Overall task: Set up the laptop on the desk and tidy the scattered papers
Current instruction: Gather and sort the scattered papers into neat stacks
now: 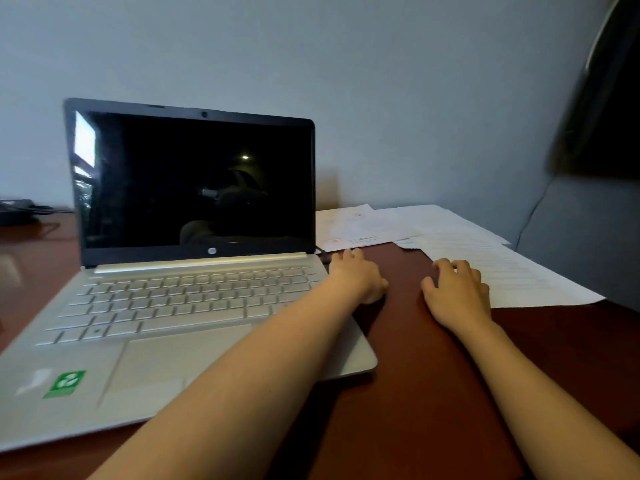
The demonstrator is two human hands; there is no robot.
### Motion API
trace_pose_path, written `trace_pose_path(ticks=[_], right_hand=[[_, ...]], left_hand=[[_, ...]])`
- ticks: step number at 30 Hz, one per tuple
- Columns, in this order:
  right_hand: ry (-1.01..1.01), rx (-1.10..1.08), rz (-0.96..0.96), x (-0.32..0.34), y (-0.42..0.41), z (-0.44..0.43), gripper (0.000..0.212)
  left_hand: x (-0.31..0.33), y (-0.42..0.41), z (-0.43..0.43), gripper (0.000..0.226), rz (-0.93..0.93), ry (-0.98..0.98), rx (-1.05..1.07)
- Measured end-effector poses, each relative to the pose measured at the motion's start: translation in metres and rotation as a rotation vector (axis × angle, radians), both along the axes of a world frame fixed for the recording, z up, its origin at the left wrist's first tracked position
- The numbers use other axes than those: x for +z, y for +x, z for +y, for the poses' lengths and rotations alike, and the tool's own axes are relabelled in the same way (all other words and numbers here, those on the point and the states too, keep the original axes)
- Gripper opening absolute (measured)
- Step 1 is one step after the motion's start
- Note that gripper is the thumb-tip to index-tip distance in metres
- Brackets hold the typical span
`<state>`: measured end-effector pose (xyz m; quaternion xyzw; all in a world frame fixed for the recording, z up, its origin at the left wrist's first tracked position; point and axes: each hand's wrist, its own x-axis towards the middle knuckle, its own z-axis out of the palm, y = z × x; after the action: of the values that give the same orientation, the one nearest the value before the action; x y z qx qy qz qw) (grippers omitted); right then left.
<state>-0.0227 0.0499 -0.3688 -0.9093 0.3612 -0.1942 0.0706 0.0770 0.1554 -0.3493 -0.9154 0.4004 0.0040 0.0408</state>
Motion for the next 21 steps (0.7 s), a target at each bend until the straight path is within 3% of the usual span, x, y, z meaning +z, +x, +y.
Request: trace_pose_path(ticks=[10,17,21], right_hand=[[-0.026,-0.017,-0.036,0.0,0.029,-0.037,0.043],[0.135,-0.11,0.249,-0.006,0.037,-0.052,0.059],[0.158,-0.064,0.297,-0.005,0.03,-0.051,0.061]], left_hand=[[-0.011,0.056,-0.048,0.054,0.017,-0.099,0.193],[-0.016,0.065,-0.053,0.054,0.094,-0.156,0.188],[-0.013,0.058,-0.05,0.045,0.064,-0.232,0.078]])
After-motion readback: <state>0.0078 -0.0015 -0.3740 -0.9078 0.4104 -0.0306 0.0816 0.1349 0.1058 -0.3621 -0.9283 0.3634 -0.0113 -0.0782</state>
